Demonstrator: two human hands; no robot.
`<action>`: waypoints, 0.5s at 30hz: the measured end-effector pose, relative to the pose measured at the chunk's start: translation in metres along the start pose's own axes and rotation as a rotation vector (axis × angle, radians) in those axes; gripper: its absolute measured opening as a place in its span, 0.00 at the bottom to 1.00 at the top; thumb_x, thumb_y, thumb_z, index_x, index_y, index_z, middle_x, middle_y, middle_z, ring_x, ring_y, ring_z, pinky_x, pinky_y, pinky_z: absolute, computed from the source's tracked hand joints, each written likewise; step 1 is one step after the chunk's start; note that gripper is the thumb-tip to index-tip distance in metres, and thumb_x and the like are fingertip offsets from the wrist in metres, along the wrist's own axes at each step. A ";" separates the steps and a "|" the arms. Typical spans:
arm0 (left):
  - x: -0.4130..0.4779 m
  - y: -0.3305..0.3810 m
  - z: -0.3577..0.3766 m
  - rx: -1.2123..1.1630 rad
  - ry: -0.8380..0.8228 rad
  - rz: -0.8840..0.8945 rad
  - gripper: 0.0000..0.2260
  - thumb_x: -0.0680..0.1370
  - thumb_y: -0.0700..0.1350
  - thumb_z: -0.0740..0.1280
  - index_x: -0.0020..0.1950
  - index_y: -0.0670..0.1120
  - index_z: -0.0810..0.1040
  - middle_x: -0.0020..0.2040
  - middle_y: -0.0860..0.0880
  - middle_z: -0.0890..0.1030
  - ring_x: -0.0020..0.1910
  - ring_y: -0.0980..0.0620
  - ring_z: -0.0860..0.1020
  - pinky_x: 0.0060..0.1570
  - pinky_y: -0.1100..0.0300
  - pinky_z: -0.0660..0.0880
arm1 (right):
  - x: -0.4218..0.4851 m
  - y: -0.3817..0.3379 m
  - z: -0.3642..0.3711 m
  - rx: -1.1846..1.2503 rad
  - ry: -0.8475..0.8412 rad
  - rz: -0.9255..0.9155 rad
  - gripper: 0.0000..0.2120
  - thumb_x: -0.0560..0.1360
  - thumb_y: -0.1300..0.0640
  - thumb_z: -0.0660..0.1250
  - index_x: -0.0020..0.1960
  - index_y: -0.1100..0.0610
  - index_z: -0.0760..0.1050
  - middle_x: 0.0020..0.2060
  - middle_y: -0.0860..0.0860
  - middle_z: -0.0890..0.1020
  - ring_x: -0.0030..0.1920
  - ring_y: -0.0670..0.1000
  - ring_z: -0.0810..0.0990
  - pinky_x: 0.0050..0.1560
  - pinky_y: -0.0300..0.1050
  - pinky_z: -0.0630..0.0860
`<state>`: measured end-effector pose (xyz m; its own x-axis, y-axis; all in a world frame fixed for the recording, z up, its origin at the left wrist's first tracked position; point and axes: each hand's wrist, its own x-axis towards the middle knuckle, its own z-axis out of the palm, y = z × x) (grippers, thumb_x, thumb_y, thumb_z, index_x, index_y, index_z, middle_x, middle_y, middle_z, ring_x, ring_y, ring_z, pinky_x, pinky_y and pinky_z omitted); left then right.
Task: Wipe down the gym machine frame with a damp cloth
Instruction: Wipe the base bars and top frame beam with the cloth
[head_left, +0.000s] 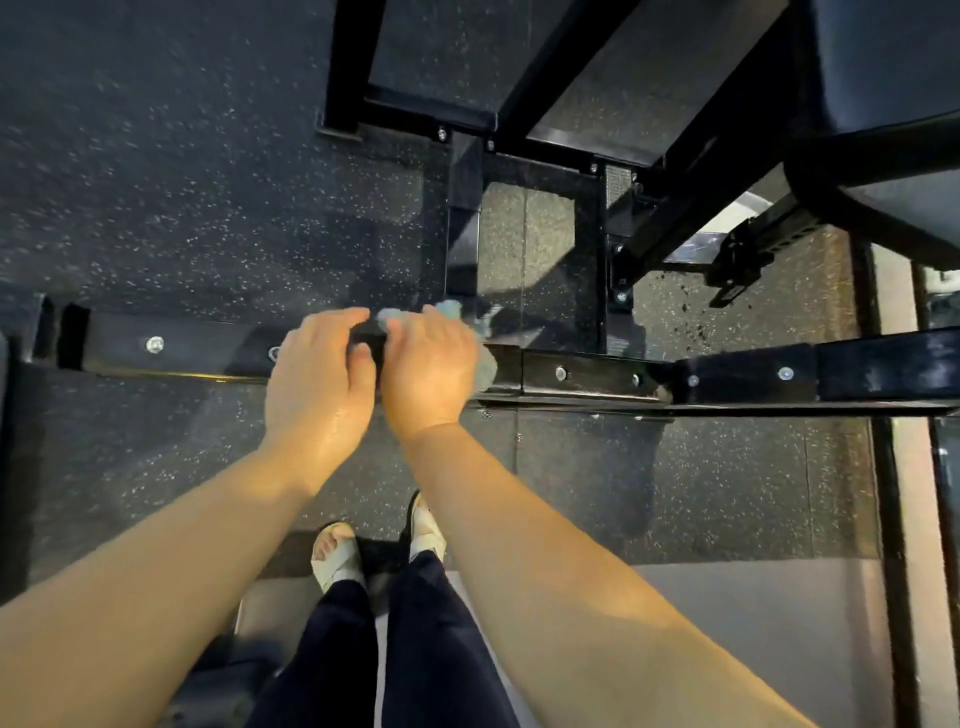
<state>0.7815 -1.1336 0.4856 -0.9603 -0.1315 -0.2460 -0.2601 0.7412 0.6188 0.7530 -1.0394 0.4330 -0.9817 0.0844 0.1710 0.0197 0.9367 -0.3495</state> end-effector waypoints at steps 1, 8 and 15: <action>0.001 -0.010 -0.006 0.040 0.069 -0.009 0.16 0.78 0.41 0.57 0.65 0.44 0.73 0.64 0.43 0.74 0.64 0.42 0.69 0.63 0.48 0.64 | -0.004 -0.016 0.001 0.052 -0.059 -0.114 0.12 0.73 0.56 0.61 0.33 0.53 0.79 0.30 0.51 0.79 0.41 0.55 0.81 0.46 0.48 0.69; -0.009 -0.072 -0.024 0.302 0.130 -0.121 0.18 0.80 0.45 0.59 0.67 0.40 0.71 0.71 0.40 0.66 0.73 0.38 0.56 0.71 0.40 0.52 | 0.012 0.103 -0.047 -0.159 -0.217 -0.349 0.17 0.77 0.50 0.53 0.45 0.57 0.78 0.38 0.56 0.80 0.37 0.60 0.79 0.36 0.49 0.75; -0.025 -0.096 -0.043 0.057 0.174 -0.152 0.18 0.80 0.39 0.58 0.70 0.39 0.68 0.72 0.43 0.65 0.73 0.45 0.59 0.72 0.53 0.54 | -0.002 0.050 -0.024 -0.188 -0.078 -0.104 0.09 0.75 0.62 0.64 0.37 0.62 0.75 0.30 0.57 0.76 0.33 0.60 0.76 0.35 0.51 0.73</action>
<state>0.8259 -1.2296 0.4646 -0.9149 -0.3519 -0.1975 -0.4012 0.7397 0.5402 0.7600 -0.9849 0.4374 -0.9918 -0.0357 0.1230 -0.0547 0.9864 -0.1548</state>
